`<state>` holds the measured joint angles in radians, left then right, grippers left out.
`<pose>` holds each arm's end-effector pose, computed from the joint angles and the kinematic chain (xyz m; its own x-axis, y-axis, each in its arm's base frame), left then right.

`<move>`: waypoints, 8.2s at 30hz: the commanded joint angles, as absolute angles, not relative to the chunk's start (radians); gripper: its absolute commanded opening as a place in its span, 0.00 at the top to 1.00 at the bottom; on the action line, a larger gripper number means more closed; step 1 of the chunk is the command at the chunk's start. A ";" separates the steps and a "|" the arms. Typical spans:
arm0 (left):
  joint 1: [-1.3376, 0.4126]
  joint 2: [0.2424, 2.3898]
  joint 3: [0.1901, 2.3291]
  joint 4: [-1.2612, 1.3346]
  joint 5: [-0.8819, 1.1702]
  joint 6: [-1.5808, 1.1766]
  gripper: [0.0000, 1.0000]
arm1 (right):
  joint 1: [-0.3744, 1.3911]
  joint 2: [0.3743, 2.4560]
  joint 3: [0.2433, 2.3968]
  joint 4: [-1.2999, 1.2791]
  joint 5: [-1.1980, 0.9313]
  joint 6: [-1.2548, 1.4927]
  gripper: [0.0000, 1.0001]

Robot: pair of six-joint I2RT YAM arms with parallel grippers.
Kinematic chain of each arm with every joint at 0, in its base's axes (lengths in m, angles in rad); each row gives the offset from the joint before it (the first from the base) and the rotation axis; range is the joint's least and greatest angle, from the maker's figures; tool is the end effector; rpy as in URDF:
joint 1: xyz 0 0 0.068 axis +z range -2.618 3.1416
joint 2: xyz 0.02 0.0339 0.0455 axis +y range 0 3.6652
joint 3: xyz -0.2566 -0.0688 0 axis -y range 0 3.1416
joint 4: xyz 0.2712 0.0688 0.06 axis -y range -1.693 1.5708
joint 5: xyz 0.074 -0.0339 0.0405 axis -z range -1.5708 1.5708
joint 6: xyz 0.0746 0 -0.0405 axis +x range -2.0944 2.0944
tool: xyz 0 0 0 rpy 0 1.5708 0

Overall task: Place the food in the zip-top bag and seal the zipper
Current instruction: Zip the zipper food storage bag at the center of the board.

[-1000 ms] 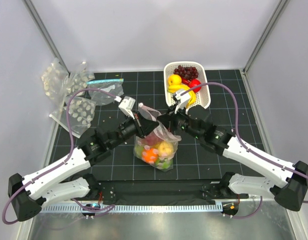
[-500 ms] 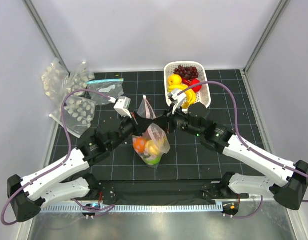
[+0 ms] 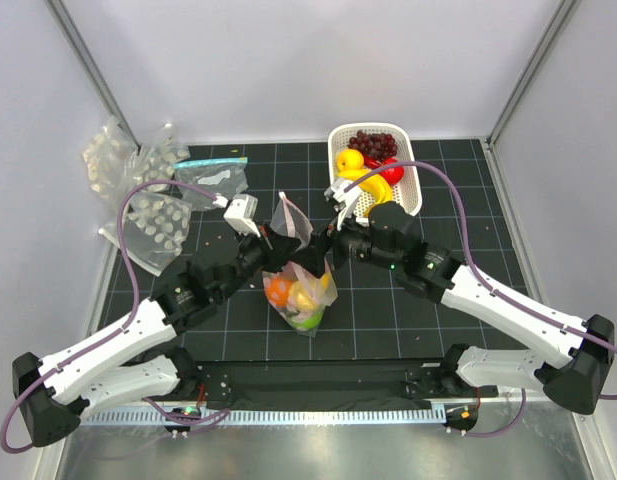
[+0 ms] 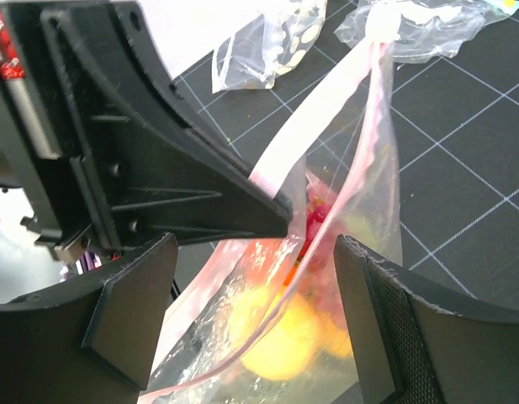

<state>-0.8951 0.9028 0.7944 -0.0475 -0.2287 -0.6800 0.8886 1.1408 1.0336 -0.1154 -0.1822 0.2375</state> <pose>0.1896 -0.2095 0.3225 -0.4653 -0.3987 -0.7903 0.4209 0.6857 -0.5938 0.1994 0.2669 0.3448 -0.3411 -0.0529 -0.9385 -0.8175 0.5097 0.2683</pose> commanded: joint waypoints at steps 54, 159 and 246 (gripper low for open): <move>-0.893 0.534 0.597 0.101 -0.463 -0.526 0.00 | 1.011 1.057 1.002 -0.083 0.094 -0.011 0.99; -0.781 0.835 0.517 0.646 0.196 -0.492 0.99 | 0.997 1.086 1.112 -0.020 -0.014 -0.109 0.53; -0.787 0.744 0.512 0.545 0.044 -0.517 1.00 | 0.994 1.008 1.068 -0.103 -0.017 -0.060 0.99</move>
<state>-0.8024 0.7715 0.4961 0.5400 0.1604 -0.5209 0.9962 1.0218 1.0657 -0.1272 -0.0761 -0.0483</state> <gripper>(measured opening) 0.009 0.121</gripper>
